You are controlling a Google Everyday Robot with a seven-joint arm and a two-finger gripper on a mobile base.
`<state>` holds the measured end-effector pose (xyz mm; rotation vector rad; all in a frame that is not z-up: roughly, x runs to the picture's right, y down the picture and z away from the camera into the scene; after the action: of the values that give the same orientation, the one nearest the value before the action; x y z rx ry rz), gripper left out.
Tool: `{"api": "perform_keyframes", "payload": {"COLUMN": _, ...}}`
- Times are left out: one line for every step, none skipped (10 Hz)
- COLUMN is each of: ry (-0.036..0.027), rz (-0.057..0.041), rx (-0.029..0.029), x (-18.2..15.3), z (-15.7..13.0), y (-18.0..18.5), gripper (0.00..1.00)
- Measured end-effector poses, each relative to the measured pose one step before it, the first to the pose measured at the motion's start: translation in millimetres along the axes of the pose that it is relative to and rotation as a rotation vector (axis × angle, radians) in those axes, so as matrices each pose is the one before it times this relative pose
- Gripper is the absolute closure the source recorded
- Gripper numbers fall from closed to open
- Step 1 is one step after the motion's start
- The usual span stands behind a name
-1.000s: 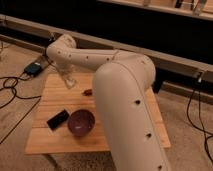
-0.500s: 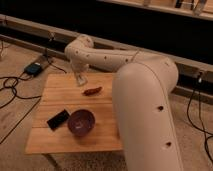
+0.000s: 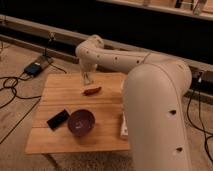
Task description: Place the white sponge in the ceramic cup
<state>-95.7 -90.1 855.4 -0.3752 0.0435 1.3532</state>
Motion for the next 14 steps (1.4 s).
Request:
{"api": "perform_keyframes", "payload": {"ry": -0.00923, "rz": 0.03309, "rx": 0.00302, "x": 0.46, "z": -3.43, "y": -11.31, "gripper": 1.0}}
{"api": "perform_keyframes", "payload": {"ry": -0.00401, "rz": 0.02055, "rx": 0.00355, "x": 1.27, "z": -1.87, "y": -8.11, "gripper": 1.0}}
{"api": "perform_keyframes", "payload": {"ry": -0.00627, "rz": 0.02558, "rx": 0.00513, "x": 1.96, "z": -3.51, "y": -10.85, "gripper": 1.0}}
{"api": "perform_keyframes", "payload": {"ry": -0.00474, "rz": 0.01176, "rx": 0.00336, "x": 1.59, "z": -2.57, "y": -5.11, "gripper": 1.0}}
{"api": "perform_keyframes", "payload": {"ry": -0.00507, "rz": 0.00629, "rx": 0.00152, "x": 0.7, "z": -2.49, "y": -2.16, "gripper": 1.0}}
{"api": "perform_keyframes", "payload": {"ry": -0.00385, "rz": 0.0048, "rx": 0.00187, "x": 1.45, "z": -1.22, "y": -0.88, "gripper": 1.0}}
{"api": "perform_keyframes", "payload": {"ry": -0.00361, "rz": 0.00644, "rx": 0.00104, "x": 1.19, "z": -0.77, "y": -0.29, "gripper": 1.0}}
{"api": "perform_keyframes", "payload": {"ry": -0.0022, "rz": 0.00613, "rx": 0.00265, "x": 0.95, "z": -0.26, "y": -2.5, "gripper": 1.0}}
{"api": "perform_keyframes", "payload": {"ry": -0.00309, "rz": 0.00447, "rx": 0.00137, "x": 0.37, "z": -0.8, "y": -1.88, "gripper": 1.0}}
{"api": "perform_keyframes", "payload": {"ry": -0.00586, "rz": 0.0038, "rx": -0.00134, "x": -0.04, "z": -2.46, "y": 0.19, "gripper": 1.0}}
{"api": "perform_keyframes", "payload": {"ry": 0.0003, "rz": 0.00014, "rx": -0.00044, "x": 0.29, "z": 0.17, "y": 0.17, "gripper": 1.0}}
{"api": "perform_keyframes", "payload": {"ry": -0.00054, "rz": -0.00074, "rx": -0.00038, "x": -0.3, "z": -0.24, "y": 0.65, "gripper": 1.0}}
{"api": "perform_keyframes", "payload": {"ry": 0.00065, "rz": -0.00017, "rx": 0.00003, "x": 0.31, "z": 0.39, "y": 0.03, "gripper": 1.0}}
{"api": "perform_keyframes", "payload": {"ry": -0.00038, "rz": 0.00021, "rx": -0.00008, "x": -0.17, "z": -0.24, "y": -0.04, "gripper": 1.0}}
